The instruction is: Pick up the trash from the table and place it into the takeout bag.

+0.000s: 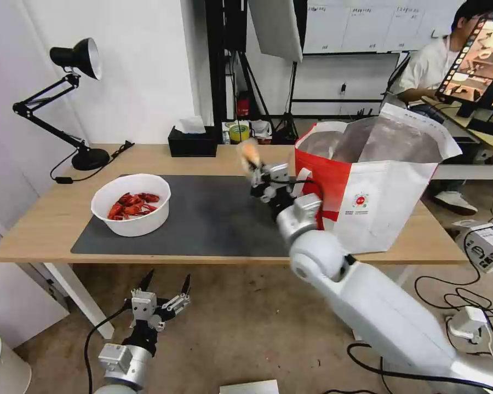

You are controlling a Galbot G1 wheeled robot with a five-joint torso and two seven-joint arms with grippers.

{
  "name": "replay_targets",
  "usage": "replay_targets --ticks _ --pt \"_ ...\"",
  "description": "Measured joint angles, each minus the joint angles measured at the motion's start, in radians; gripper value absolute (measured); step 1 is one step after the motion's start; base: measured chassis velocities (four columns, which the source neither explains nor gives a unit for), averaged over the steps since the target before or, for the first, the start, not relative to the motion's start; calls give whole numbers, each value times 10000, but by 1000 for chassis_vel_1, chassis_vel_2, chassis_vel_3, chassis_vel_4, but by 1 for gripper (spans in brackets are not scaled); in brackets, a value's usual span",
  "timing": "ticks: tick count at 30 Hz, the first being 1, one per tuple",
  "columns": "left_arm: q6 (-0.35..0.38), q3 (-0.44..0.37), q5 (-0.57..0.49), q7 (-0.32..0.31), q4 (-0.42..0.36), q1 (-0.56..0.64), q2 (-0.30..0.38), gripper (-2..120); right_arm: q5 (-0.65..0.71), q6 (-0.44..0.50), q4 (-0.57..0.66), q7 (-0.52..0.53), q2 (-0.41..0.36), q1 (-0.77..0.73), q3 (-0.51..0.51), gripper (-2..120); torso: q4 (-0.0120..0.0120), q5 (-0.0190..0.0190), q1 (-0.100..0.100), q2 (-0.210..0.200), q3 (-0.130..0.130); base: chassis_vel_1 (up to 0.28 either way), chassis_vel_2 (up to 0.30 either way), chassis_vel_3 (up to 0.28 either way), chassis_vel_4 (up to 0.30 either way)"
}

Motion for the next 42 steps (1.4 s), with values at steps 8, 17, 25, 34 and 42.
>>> replay_targets --ticks 8,17,25,34,42 --pt "5 180 150 -2 -65 41 -154 100 235 88 690 371 -782 24 1057 4 0 0 0 0 1 0 0 0 0" --pt "8 360 298 -8 -119 173 -273 100 359 -486 604 1646 -1634 -144 2077 4 0 1 1 0 1 0 0 0 0" --pt "8 495 372 -8 -121 148 -302 100 473 -1008 577 2112 -1879 -368 2384 4 1 -1 0 0 1 0 0 0 0" --pt "7 530 419 -8 -142 139 -307 100 480 -1281 510 2258 -2023 -383 2537 31 1 -1 1 0 1 0 0 0 0" --pt "7 555 440 -8 -152 128 -311 100 447 -1487 487 2332 -2069 -531 2609 61 1 -1 1 0 1 0 0 0 0"
